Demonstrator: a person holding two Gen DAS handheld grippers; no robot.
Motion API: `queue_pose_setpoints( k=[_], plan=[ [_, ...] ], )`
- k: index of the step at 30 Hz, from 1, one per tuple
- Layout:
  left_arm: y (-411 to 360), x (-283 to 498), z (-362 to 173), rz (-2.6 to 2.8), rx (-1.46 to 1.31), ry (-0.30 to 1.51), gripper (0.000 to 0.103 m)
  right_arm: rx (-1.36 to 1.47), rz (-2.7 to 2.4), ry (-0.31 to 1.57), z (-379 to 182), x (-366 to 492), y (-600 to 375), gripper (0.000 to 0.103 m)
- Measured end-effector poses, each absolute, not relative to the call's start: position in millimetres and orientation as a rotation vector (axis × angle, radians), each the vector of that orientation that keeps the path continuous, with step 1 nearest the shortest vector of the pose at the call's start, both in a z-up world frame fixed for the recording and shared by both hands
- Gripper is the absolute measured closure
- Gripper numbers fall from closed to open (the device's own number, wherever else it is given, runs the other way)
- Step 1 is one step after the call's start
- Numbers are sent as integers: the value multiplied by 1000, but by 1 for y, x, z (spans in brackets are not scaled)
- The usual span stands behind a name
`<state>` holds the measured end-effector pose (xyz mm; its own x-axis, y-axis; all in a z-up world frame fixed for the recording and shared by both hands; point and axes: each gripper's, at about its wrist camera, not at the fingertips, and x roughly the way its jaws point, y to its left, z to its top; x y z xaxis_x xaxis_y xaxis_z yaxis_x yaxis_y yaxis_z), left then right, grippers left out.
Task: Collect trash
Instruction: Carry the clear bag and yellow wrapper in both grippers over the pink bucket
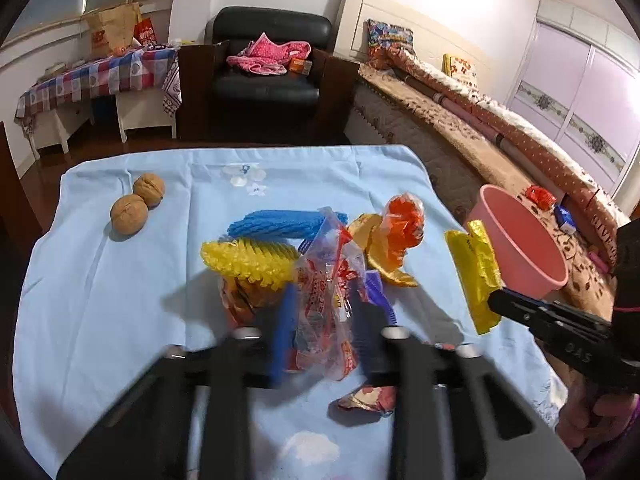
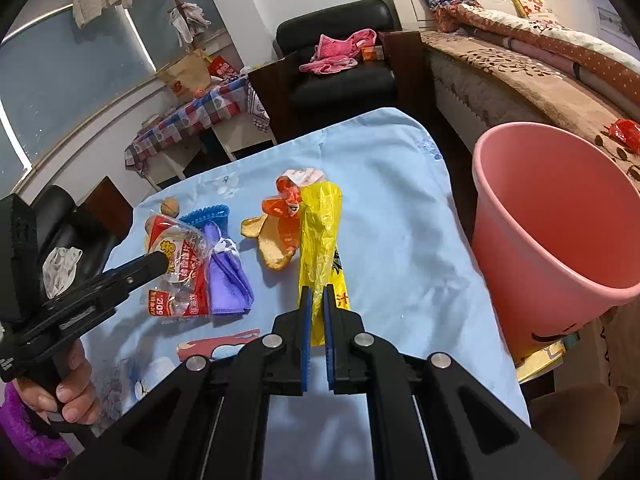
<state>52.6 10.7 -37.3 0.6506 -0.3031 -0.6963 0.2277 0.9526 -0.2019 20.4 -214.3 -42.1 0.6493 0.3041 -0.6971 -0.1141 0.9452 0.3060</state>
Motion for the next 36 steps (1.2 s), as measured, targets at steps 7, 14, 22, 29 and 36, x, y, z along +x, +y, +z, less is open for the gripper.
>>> queue_pose_setpoints(
  k=[7, 14, 22, 29, 36],
  plan=[
    [16, 49, -27, -318, -134, 793, 98, 245, 245, 815, -38, 18, -214, 98],
    [8, 45, 1, -365, -154, 737, 98, 244, 249, 790, -31, 13, -218, 98],
    [-21, 48, 20, -419, -147, 698, 98, 252, 221, 744, -19, 6, -230, 98],
    [-54, 60, 30, -471, -142, 687, 98, 267, 160, 695, -10, -1, -254, 98],
    [-99, 72, 32, -532, -126, 702, 98, 331, 68, 660, -6, -2, -300, 98]
  ],
)
